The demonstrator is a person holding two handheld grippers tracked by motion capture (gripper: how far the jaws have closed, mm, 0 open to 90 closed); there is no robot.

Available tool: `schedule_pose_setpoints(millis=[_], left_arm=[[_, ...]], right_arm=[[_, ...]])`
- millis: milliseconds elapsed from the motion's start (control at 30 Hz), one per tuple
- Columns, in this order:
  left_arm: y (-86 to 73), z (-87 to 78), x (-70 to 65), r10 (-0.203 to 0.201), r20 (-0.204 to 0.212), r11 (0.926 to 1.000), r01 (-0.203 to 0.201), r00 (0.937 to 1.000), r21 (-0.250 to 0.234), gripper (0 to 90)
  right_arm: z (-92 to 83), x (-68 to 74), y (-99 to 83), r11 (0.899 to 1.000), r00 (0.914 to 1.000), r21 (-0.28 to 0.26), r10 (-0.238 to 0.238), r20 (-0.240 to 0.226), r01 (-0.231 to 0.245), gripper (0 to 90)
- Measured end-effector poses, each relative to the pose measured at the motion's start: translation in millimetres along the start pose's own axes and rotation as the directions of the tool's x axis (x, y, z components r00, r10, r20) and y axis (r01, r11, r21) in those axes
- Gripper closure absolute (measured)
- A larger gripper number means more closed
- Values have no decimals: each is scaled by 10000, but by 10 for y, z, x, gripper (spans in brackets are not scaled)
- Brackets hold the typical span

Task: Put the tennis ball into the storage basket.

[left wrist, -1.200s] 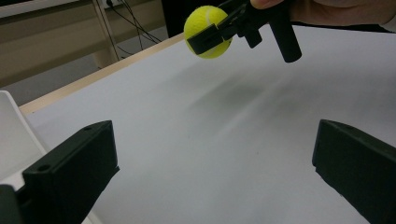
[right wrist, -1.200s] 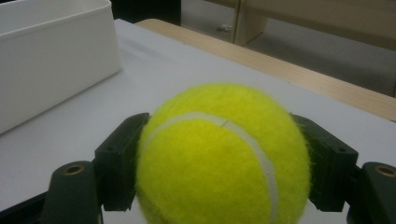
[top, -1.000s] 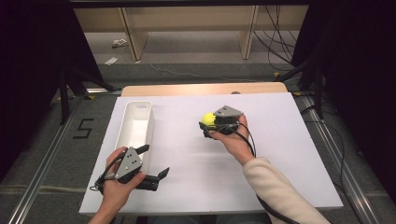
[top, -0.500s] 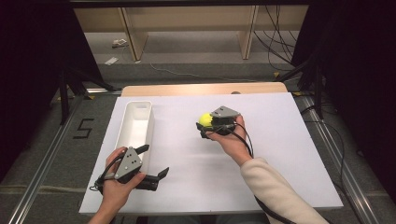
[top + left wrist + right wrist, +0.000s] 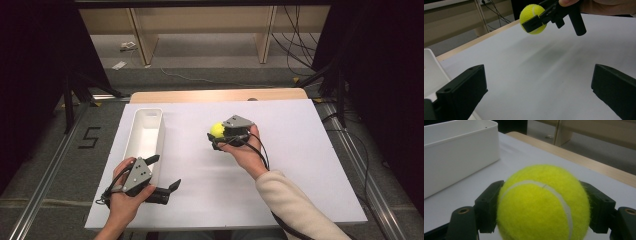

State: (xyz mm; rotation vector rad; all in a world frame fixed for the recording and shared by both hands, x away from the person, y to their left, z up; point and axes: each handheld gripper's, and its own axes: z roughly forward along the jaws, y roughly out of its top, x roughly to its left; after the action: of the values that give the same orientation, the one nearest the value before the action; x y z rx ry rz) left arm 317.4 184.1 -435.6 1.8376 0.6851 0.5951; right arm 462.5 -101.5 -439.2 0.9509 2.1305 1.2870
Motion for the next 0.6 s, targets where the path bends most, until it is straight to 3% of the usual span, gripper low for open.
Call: schedule_pose_setpoints(millis=[600], left_arm=[[1, -2, 0, -19, 9, 10000, 19, 10000, -6, 0]], right_arm=[[20, 101, 46, 9999, 9998, -129, -103, -196, 100, 269]])
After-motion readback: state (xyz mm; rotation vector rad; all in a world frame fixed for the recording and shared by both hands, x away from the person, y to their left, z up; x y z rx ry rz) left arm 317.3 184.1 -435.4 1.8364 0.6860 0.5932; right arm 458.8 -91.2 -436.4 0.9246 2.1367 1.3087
